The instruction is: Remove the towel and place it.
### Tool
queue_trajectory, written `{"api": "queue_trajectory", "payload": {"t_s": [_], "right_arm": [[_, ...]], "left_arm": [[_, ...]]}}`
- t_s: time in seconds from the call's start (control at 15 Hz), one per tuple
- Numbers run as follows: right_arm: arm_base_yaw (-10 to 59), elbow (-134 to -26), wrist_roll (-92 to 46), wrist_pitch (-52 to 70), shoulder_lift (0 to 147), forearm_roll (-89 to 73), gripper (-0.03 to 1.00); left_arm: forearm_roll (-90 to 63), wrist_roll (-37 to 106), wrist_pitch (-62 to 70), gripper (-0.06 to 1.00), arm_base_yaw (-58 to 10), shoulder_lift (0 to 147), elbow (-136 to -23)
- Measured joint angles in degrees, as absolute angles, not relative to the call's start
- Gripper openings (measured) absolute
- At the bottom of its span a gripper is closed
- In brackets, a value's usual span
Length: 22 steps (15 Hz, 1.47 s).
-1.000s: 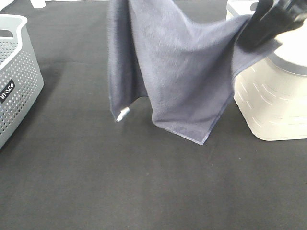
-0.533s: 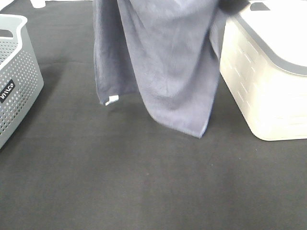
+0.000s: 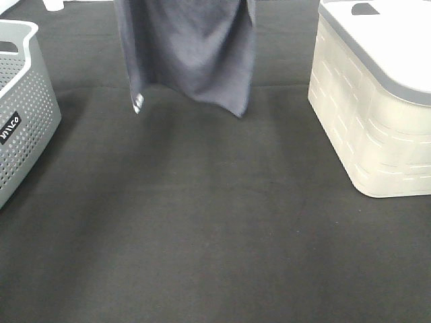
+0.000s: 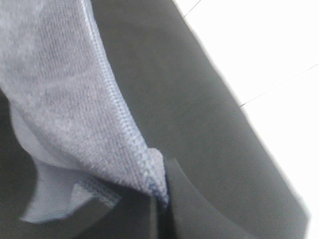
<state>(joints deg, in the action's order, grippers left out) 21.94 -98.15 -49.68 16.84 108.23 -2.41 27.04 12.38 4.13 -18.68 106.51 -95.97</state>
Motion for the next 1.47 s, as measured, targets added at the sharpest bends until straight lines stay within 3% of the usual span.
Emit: {"api": "queue_trajectory", "payload": {"t_s": [0.27,0.8,1.13,1.27,1.47], "right_arm": [[20.51,-98.15,-55.69,0.0,113.5,-2.41,0.0],[15.99,-98.15,-55.46,-0.8,116.14,-2.64,0.0],[15.99,-98.15,-55.23,-11.46,119.69,-2.81,0.0],[15.64,-98.15,-55.12,-18.79,121.12,-2.69,0.0],[14.78,-100.38,-53.86,-20.4,122.21,-2.41,0.0]], "left_arm": [[27.22,13.35,-2.98,0.0,-16.33,111.55,-95.97],[27.56,14.21,-7.28,0.0,-16.21,117.86,-95.97],[27.56,22.69,-13.69,0.0,-15.93,119.0,-97.06],[26.93,26.18,-14.44,0.0,-14.5,122.44,-102.27],[26.47,28.07,-14.32,0.0,-14.04,124.56,-108.86]]}}
